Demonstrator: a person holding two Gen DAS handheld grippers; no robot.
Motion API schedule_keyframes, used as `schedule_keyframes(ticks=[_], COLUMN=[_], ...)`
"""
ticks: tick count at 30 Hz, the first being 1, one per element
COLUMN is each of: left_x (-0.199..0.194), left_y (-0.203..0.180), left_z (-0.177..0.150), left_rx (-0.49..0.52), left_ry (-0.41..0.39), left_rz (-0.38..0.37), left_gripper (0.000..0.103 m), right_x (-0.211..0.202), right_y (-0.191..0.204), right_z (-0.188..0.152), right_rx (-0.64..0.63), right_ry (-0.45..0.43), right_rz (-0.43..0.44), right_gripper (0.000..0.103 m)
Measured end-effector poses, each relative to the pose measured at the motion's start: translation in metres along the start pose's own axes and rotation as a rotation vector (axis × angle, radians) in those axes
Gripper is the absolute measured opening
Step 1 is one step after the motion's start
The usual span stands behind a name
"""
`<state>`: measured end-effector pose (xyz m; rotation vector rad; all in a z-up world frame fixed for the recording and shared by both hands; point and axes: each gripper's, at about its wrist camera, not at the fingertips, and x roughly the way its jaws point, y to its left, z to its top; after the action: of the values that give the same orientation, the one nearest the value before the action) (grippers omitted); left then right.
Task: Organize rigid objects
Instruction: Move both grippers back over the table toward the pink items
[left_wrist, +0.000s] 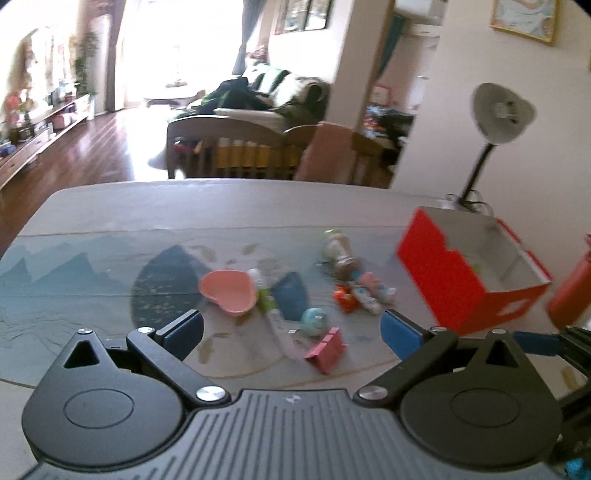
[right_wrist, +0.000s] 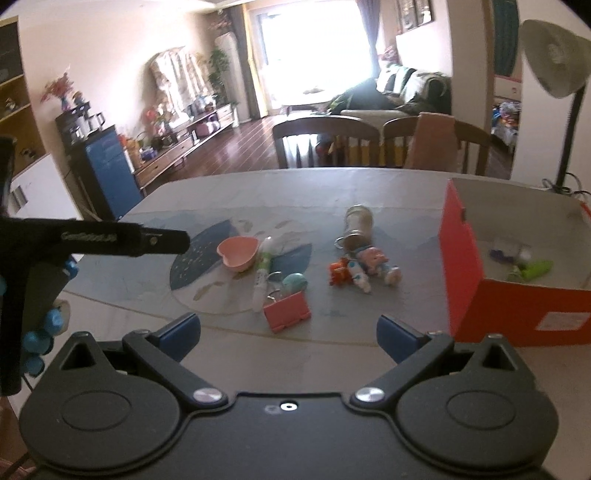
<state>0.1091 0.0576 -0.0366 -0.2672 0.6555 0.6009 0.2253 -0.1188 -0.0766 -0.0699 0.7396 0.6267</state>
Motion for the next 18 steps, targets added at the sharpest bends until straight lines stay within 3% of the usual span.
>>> schedule_keyframes(ticks=[7, 18], left_x=[0.045, 0.117], left_y=[0.024, 0.048], left_z=[0.003, 0.001], left_rx=[-0.060, -0.107], left_ry=[0.047, 0.113], left_rz=[0.089, 0.139], left_gripper=[0.103, 0.103], right_x=[0.032, 0.091], right_y=[0.001, -0.006], right_z=[0.003, 0.003], right_rx=[-0.096, -0.181], right_ry=[0.017, 0.095], right_rz=[0.042, 0.080], right_gripper=[0.101, 0.098])
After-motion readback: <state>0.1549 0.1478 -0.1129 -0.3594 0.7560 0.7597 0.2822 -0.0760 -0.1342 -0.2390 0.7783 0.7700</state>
